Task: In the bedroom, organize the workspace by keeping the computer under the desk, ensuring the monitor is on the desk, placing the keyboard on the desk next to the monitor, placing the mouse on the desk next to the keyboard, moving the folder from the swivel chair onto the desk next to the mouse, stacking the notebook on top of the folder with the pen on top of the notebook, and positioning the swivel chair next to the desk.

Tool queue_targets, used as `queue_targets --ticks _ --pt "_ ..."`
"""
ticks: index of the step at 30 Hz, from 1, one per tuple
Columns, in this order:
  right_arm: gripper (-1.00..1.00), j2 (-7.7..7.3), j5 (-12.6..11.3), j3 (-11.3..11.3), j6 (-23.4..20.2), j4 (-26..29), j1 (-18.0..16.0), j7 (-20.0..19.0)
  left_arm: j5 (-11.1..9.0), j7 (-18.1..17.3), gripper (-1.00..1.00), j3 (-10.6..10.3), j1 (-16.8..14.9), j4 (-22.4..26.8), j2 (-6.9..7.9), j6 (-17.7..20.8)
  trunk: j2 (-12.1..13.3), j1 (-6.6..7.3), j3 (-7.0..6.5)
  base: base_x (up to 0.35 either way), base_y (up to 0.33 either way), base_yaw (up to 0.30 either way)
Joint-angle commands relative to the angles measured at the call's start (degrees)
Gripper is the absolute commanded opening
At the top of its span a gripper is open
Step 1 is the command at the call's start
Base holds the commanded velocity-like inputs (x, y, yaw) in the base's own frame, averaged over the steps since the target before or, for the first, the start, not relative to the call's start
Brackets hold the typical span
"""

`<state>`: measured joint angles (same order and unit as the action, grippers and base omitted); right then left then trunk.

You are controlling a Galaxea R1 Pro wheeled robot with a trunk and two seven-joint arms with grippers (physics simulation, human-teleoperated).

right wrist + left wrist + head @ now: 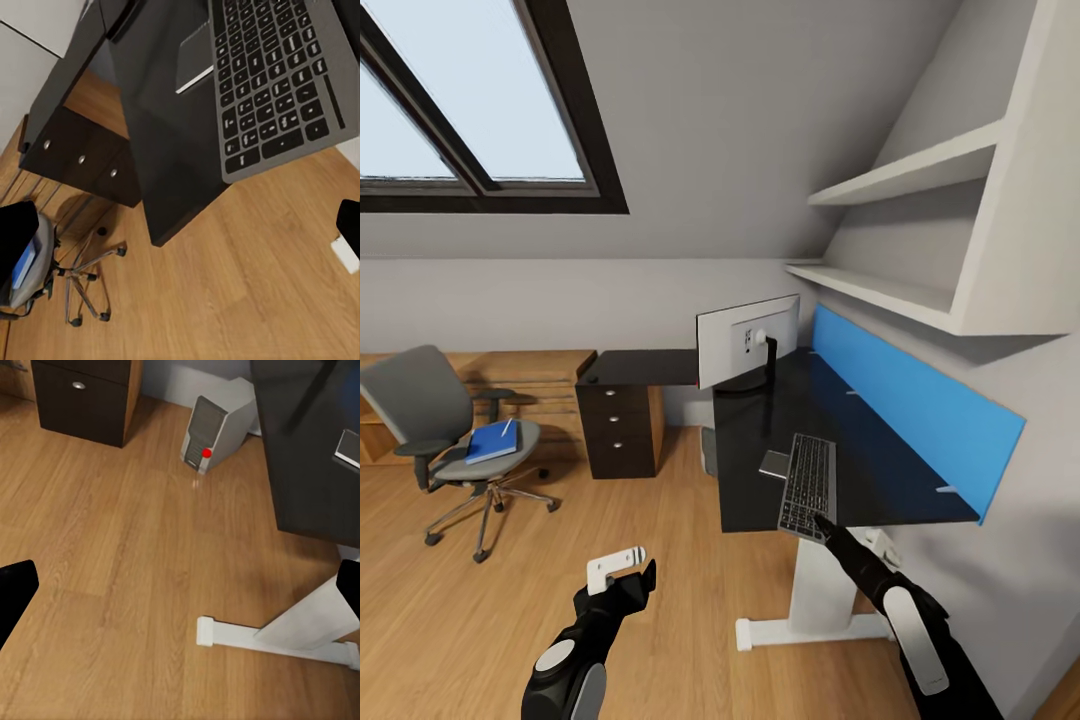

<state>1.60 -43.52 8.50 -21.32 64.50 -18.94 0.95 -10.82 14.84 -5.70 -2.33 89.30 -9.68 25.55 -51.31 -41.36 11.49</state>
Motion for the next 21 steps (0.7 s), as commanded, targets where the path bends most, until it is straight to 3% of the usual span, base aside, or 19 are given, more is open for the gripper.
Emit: queue_targets --ticks 1,3,10,13,14,16,17,18,20,21 --pt "1.00 0.08 -0.5 0.1 0.0 0.0 0.0 0.1 -0.6 0.5 1.00 -0.1 0.0 0.1 0.01 0.2 -0.5 -0.24 0.27 0.000 0.000 0.000" --pt "1.00 0.34 -0.6 0.1 2.4 -0.2 0.0 0.1 -0.6 0.5 1.00 -0.1 0.0 0.1 0.01 0.2 -1.3 -0.68 0.63 0.000 0.000 0.000" --pt "1.00 1.03 -1.3 0.4 4.0 -5.0 0.0 0.2 -0.6 0.5 1.00 -0.1 0.0 0.1 0.01 0.2 -4.1 -2.21 1.89 0.000 0.000 0.000" --pt "1.00 1.18 -3.5 0.6 4.1 -5.9 0.0 0.3 -0.6 0.5 1.00 -0.1 0.0 0.1 0.01 0.2 -5.3 -2.87 2.43 0.000 0.000 0.000" --pt "1.00 1.19 -7.6 0.7 4.1 -6.5 0.0 0.3 -0.6 0.5 1.00 -0.1 0.0 0.1 0.01 0.2 -5.7 -3.09 2.61 0.000 0.000 0.000" --pt "1.00 1.20 -11.3 0.8 4.0 -7.0 0.0 0.3 -0.6 0.5 1.00 -0.1 0.0 0.1 0.01 0.2 -6.5 -3.53 2.96 0.000 0.000 0.000" --pt "1.00 1.16 -20.1 0.8 4.1 -8.2 0.0 0.3 -0.6 0.5 1.00 -0.1 0.0 0.1 0.01 0.2 -6.9 -3.75 3.14 0.000 0.000 0.000" --pt "1.00 1.15 -24.1 0.7 4.2 -8.8 0.0 0.2 -0.6 0.5 1.00 -0.1 0.0 0.1 0.01 0.2 -7.3 -3.97 3.32 0.000 0.000 0.000" --pt "1.00 1.12 -27.3 0.7 4.3 -9.1 0.0 0.1 -0.5 0.5 1.00 -0.1 0.0 0.1 0.01 0.3 -8.1 -4.41 3.68 0.000 0.000 0.000" --pt "1.00 1.05 -31.2 0.9 4.4 -9.5 0.0 0.1 -0.5 0.5 1.00 -0.1 0.0 0.1 0.01 0.3 -8.5 -4.63 3.86 0.000 0.000 0.000"
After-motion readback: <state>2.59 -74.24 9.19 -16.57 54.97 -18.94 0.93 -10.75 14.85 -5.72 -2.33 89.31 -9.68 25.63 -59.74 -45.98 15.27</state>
